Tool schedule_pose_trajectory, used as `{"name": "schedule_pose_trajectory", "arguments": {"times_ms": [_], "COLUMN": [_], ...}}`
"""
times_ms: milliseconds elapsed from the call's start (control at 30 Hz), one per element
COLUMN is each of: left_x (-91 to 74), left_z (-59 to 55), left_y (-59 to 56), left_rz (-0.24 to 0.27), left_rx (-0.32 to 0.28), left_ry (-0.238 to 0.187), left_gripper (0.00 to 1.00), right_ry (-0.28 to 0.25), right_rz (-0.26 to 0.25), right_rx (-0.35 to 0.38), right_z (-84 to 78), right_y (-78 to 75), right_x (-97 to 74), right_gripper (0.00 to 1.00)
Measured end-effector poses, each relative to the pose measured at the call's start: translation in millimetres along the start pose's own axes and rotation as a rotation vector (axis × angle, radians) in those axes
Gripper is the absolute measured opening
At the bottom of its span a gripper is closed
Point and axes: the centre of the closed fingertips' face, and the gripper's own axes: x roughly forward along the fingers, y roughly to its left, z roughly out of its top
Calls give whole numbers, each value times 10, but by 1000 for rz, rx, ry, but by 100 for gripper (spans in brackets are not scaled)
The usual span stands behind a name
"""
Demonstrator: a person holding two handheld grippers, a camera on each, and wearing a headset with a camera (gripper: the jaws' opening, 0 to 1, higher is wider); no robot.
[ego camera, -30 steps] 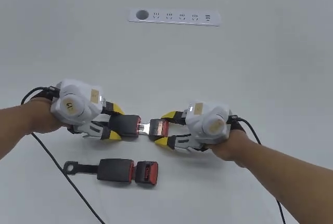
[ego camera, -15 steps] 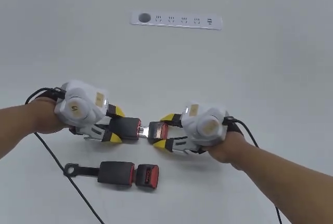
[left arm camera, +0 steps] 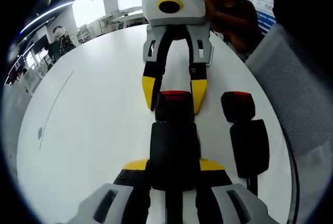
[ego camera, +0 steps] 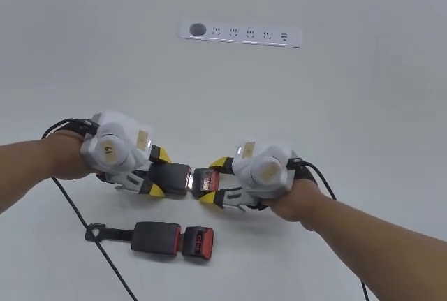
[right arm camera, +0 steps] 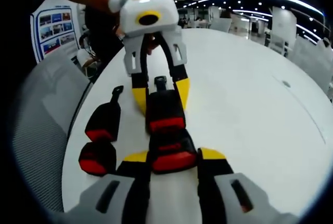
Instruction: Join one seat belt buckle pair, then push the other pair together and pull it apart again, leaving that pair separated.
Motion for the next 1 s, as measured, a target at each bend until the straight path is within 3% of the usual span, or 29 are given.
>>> {"name": "schedule_pose_trajectory", "arguments": {"times_ms": [400,1000], "left_x": [16,25], "left_z": [-25,-11], "left_y": [15,9], "left_rz": [0,3], "left_rx": [0,-21], "left_ry": [12,12], "left_gripper": [34,34], "right_ry": [32,41], "right_rz": [-24,-31], "right_rx": [0,-38], "right_z": [-17,-25], "right_y": [-16,-15], "right_x": [-5,-18], "right_gripper": [35,35]}}
